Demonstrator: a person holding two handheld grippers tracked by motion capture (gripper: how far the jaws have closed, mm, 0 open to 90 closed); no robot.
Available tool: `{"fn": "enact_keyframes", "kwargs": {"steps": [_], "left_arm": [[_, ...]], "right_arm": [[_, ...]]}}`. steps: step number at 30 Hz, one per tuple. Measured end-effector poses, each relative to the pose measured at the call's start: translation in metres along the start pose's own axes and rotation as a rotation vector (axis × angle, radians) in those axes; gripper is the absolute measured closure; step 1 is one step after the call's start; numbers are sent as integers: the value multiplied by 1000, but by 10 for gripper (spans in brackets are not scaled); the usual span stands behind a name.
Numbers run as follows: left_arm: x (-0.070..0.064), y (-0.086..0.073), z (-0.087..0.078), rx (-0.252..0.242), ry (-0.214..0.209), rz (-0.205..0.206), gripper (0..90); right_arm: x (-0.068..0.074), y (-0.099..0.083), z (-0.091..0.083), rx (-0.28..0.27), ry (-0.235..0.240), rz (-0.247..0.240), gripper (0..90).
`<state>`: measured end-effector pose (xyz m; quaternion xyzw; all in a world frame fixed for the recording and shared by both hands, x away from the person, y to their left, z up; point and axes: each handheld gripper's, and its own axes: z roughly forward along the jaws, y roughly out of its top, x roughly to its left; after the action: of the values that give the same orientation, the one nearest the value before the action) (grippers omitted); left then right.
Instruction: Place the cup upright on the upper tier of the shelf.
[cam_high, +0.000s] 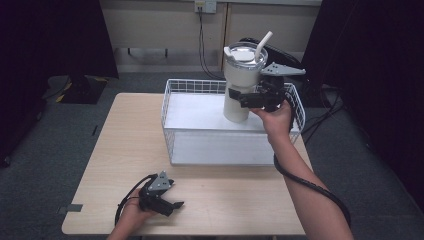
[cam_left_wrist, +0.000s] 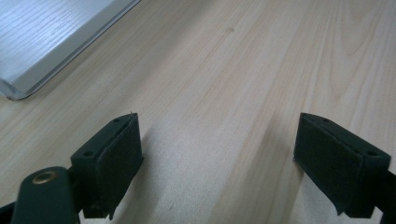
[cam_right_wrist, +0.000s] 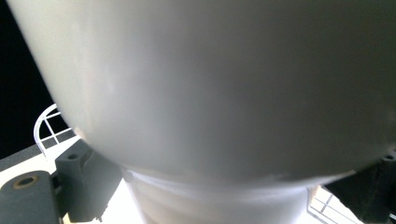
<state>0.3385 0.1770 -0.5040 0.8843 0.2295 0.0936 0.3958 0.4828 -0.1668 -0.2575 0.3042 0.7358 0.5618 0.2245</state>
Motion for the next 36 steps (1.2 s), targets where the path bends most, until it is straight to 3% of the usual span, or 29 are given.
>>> {"fn": "enact_keyframes", "kwargs": {"steps": [16, 28, 36], "left_arm": [[0, 0, 0, 1, 5, -4, 146], [0, 0, 0, 3, 5, -4, 147], [0, 0, 0, 1, 7, -4, 147]], "right_arm": [[1, 1, 0, 19, -5, -2, 85], [2, -4, -1, 4, -16, -5, 86], [3, -12, -3, 36, -29, -32, 94]]}}
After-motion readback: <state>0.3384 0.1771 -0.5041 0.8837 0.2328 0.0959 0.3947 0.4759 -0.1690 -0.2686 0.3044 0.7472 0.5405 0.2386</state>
